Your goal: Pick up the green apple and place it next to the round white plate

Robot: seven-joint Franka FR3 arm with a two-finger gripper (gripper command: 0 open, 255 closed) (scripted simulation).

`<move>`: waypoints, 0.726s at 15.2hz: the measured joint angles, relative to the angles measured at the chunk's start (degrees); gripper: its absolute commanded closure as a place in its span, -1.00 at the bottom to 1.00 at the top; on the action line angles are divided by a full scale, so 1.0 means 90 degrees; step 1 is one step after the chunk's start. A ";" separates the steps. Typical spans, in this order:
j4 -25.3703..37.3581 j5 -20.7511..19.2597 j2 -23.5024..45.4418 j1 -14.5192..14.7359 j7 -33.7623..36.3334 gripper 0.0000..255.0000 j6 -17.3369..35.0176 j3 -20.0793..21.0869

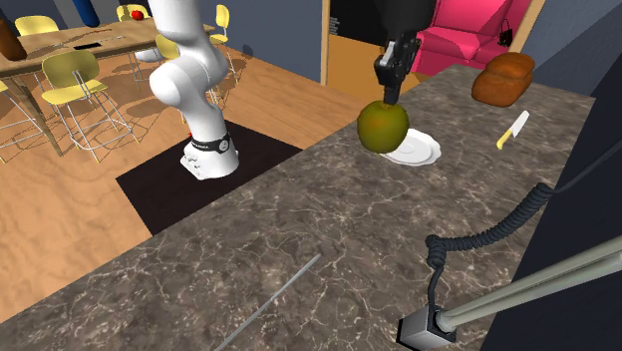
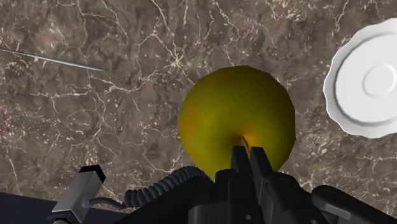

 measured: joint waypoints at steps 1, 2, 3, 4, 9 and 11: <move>-0.0108 -0.0023 -0.0083 0.0075 0.0141 1.00 0.0035 0.0067; -0.0094 -0.0025 -0.0075 0.0163 0.0313 1.00 0.0044 0.0151; -0.0142 -0.0033 -0.0104 0.0232 0.0446 1.00 0.0071 0.0216; -0.0153 -0.0037 -0.0103 0.0306 0.0593 1.00 0.0093 0.0287; -0.0151 -0.0055 -0.0088 0.0681 0.1329 1.00 0.0152 0.0651; -0.0108 -0.0059 -0.0017 0.0827 0.1614 1.00 0.0197 0.0790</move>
